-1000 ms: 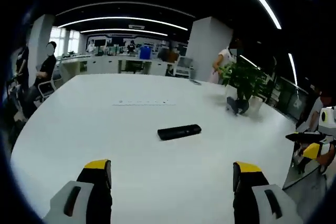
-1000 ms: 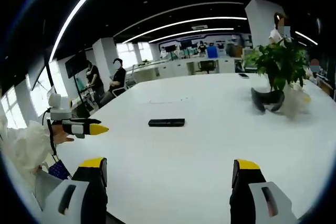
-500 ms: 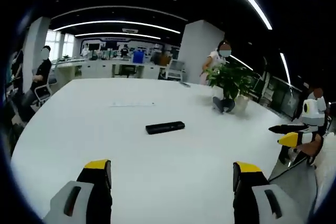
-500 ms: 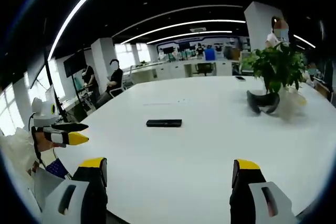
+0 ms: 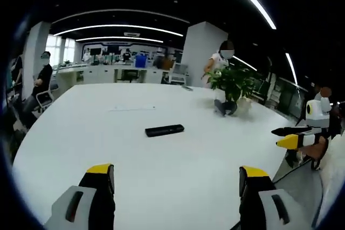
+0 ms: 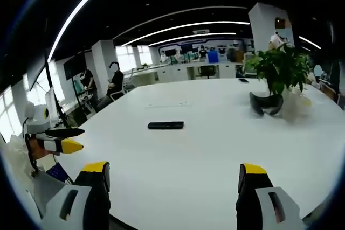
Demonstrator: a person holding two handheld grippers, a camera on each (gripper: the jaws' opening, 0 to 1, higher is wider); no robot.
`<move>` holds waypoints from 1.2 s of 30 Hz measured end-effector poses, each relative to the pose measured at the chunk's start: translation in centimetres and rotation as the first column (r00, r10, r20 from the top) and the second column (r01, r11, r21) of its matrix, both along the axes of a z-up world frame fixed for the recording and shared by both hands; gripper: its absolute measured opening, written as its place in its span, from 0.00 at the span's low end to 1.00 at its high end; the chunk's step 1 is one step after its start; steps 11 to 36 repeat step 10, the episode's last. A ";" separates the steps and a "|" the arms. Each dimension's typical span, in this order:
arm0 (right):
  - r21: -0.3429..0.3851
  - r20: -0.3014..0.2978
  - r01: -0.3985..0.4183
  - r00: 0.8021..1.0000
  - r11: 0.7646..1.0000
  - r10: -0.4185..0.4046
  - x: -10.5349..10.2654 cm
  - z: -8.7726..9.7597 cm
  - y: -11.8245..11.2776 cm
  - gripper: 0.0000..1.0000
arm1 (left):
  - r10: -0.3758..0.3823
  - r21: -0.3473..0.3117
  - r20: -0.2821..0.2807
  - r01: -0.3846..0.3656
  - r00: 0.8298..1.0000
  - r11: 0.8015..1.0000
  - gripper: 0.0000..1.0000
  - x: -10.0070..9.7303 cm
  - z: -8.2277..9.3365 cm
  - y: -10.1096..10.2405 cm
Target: Press the specified remote control buttons in sequence, fully releasing each button before pressing the next.
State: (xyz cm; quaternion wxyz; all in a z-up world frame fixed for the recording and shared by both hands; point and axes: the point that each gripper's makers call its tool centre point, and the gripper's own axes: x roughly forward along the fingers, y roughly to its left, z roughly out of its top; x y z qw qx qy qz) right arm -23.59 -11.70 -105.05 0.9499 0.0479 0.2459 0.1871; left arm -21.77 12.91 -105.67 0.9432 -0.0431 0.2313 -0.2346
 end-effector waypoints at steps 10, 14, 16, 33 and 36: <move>0.007 0.005 -0.003 1.000 1.000 0.003 0.2 0.1 0.2 0.99 | 0.007 0.001 0.023 -0.007 1.000 1.000 1.00 -0.3 0.2 -0.2; 0.007 0.005 -0.003 1.000 1.000 0.003 0.2 0.1 0.2 0.99 | 0.007 0.001 0.023 -0.007 1.000 1.000 1.00 -0.3 0.2 -0.2; 0.007 0.005 -0.003 1.000 1.000 0.003 0.2 0.1 0.2 0.99 | 0.007 0.001 0.023 -0.007 1.000 1.000 1.00 -0.3 0.2 -0.2; 0.007 0.005 -0.003 1.000 1.000 0.003 0.2 0.1 0.2 0.99 | 0.007 0.001 0.023 -0.007 1.000 1.000 1.00 -0.3 0.2 -0.2; 0.007 0.005 -0.003 1.000 1.000 0.003 0.2 0.1 0.2 0.99 | 0.007 0.001 0.023 -0.007 1.000 1.000 1.00 -0.3 0.2 -0.2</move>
